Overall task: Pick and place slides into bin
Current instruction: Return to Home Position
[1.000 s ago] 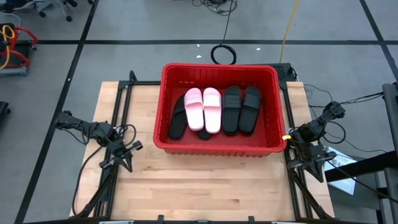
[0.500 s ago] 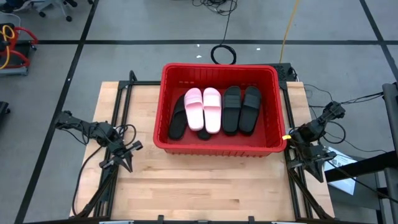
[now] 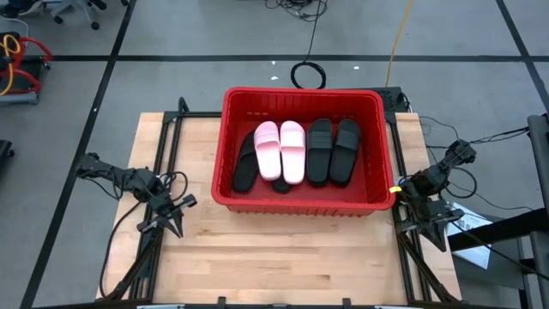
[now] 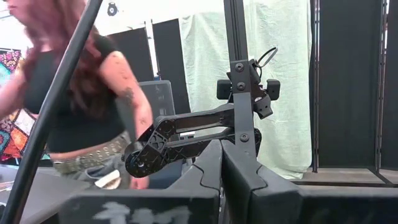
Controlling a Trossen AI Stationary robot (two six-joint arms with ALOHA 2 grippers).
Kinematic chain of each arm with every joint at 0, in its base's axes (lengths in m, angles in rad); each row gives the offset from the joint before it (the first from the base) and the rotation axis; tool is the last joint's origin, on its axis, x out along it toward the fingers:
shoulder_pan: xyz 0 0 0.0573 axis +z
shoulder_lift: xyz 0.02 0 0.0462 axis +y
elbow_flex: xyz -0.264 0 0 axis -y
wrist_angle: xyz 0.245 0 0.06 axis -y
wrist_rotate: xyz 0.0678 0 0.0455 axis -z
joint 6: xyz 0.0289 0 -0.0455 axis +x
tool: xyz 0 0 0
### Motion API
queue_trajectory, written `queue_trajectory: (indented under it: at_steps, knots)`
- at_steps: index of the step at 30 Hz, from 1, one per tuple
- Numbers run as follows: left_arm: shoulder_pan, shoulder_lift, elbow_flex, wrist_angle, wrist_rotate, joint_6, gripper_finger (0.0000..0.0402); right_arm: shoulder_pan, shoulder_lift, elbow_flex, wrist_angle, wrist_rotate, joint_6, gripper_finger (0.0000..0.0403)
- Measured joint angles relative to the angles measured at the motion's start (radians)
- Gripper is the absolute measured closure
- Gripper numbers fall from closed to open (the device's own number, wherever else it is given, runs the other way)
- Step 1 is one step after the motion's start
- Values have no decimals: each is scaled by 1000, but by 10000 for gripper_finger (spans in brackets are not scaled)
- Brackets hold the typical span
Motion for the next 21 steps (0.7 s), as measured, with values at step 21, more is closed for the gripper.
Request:
queue_trajectory:
  at_steps: [21]
  knots:
    - [0,0,0,0,0,0,385,0,0,0,0,0,0,403]
